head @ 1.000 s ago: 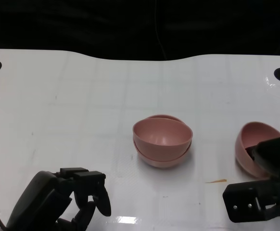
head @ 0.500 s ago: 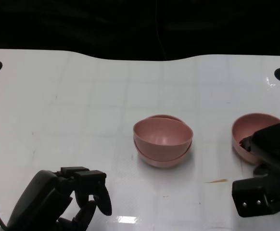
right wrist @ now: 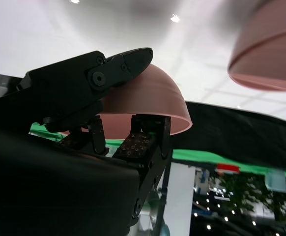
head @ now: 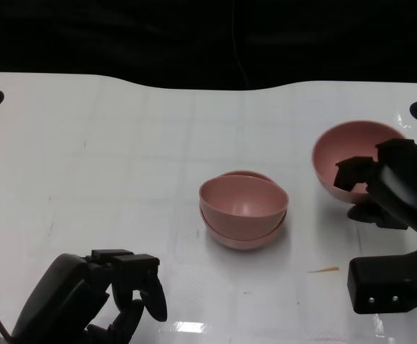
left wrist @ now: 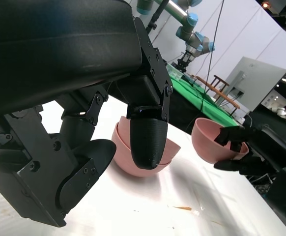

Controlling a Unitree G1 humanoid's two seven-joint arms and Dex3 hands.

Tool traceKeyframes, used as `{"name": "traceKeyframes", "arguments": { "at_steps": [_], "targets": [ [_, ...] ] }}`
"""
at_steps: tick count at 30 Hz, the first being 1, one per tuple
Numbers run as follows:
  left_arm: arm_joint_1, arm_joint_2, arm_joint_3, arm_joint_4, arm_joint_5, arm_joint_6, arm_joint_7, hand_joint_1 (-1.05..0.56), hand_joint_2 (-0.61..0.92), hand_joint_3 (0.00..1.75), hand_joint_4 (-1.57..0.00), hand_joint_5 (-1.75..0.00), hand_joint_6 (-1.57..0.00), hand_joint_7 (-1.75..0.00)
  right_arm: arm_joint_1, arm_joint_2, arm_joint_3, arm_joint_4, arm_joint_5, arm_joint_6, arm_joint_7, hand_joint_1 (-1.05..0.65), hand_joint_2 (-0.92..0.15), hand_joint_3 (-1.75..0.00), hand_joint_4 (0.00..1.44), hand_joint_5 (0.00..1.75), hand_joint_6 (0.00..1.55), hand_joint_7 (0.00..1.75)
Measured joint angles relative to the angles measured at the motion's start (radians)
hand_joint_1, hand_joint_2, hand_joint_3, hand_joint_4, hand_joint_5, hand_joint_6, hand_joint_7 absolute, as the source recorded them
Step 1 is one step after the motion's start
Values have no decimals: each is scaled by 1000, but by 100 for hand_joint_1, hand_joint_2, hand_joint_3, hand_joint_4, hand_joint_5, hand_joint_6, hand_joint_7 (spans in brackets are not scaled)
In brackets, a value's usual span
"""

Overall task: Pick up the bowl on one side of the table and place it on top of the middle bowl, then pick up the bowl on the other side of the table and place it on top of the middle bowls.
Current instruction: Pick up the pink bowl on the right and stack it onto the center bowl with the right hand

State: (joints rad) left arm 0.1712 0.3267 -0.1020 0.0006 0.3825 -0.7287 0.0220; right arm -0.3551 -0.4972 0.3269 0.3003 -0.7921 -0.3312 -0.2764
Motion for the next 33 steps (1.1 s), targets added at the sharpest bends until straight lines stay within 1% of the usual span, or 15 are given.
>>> {"name": "traceKeyframes", "arguments": {
  "at_steps": [1,3,6,8,10,14,18,20,23,26,28,30,31,32,33],
  "targets": [
    [0,0,0,0,0,0,-1,3,14,163,-90,-164,-89,-138,-5,8,-7,6,37,-50,-4,-4,-32,-119,93,175,80,160],
    [-1,0,0,0,0,0,-3,3,14,163,-90,-163,-89,-138,-27,25,-12,30,95,-129,-3,-2,-26,-130,95,175,82,159],
    [0,0,1,1,0,0,-4,3,14,163,-91,-163,-89,-138,-66,42,-13,70,144,-200,7,-2,-25,-136,95,175,85,154],
    [0,0,1,1,0,1,-4,3,15,162,-91,-163,-90,-138,-94,59,-13,105,167,-247,15,-2,-24,-141,96,175,85,156],
    [1,0,2,1,0,2,-4,2,15,162,-91,-163,-90,-137,-119,79,-12,137,187,-297,24,-6,-25,-144,96,175,85,156],
    [1,1,2,1,1,3,-5,2,15,162,-91,-163,-90,-138,-161,111,-6,197,192,-363,38,-10,-25,-145,96,175,85,157],
    [0,1,1,1,4,3,-5,2,15,162,-91,-164,-89,-139,-200,151,15,252,197,-401,79,-10,-25,-145,96,175,86,157],
    [0,1,1,1,4,4,-6,2,15,162,-91,-164,-89,-139,-216,165,25,276,197,-418,92,-10,-28,-142,96,175,85,160],
    [0,1,1,1,3,5,-10,2,15,161,-90,-164,-89,-139,-237,185,30,307,197,-433,108,-12,-35,-130,97,175,81,169],
    [0,1,1,3,4,5,-10,2,16,161,-91,-164,-89,-139,-254,200,37,333,197,-453,119,-15,-41,-123,97,175,79,174],
    [-1,1,1,4,3,5,-10,3,16,161,-91,-165,-88,-139,-260,209,44,345,197,-462,132,-15,-41,-123,97,175,80,170],
    [0,1,0,4,4,6,-10,2,16,161,-91,-165,-89,-139,-264,215,53,355,197,-467,143,-13,-38,-124,96,175,81,167],
    [0,1,0,4,4,7,-10,1,15,161,-91,-165,-89,-139,-265,216,58,358,196,-467,147,-12,-34,-129,97,174,84,160],
    [0,1,0,4,5,8,-10,1,15,161,-91,-165,-89,-140,-265,218,63,361,194,-467,150,-11,-31,-132,98,173,87,151],
    [0,1,0,4,7,9,-10,1,15,161,-91,-165,-89,-140,-265,220,66,362,191,-467,151,-11,-30,-134,98,172,89,147]
  ]
}}
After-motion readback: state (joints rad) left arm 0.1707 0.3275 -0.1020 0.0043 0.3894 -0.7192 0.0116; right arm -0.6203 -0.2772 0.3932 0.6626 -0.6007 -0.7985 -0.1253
